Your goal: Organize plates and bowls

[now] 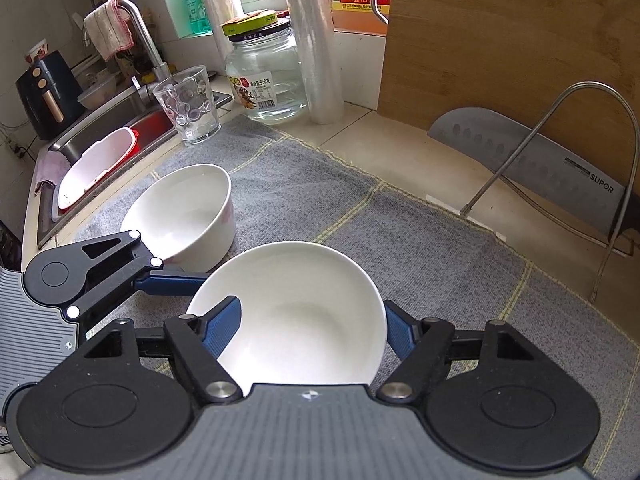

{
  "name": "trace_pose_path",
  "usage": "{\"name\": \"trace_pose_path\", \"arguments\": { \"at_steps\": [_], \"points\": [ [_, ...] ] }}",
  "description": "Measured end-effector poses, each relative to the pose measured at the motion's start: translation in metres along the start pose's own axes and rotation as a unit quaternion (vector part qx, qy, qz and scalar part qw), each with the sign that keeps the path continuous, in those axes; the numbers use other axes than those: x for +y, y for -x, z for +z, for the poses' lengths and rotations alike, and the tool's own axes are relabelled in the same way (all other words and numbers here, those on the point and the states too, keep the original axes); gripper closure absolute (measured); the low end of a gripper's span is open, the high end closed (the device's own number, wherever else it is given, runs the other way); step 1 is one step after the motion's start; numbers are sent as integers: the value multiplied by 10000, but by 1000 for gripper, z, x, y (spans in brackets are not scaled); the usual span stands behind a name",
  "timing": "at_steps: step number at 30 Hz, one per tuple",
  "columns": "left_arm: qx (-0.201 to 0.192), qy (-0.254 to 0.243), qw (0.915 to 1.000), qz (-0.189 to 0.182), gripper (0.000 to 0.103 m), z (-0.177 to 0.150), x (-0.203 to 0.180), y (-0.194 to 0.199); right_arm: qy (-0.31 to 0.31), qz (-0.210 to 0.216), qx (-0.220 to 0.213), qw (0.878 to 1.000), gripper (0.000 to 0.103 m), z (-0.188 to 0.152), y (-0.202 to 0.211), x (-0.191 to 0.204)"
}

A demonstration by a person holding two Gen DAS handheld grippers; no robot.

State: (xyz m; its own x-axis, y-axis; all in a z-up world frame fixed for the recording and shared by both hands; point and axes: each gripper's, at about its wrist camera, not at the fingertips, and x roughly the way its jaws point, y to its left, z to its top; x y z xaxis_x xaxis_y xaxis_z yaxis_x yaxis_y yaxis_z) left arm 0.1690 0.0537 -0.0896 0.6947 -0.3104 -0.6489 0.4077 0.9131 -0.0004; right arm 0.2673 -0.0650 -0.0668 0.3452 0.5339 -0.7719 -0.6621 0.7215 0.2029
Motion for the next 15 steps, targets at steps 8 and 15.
{"name": "trace_pose_path", "arguments": {
  "at_steps": [8, 15],
  "points": [
    [-17, -24, 10000, -3, 10, -1, -1, 0, -56, 48, 58, 10000, 23, 2, -1, -2],
    [-5, 0, 10000, -21, 10, 0, -1, 1, -173, 78, 37, 9998, 23, 3, 2, -3]
  ]
}}
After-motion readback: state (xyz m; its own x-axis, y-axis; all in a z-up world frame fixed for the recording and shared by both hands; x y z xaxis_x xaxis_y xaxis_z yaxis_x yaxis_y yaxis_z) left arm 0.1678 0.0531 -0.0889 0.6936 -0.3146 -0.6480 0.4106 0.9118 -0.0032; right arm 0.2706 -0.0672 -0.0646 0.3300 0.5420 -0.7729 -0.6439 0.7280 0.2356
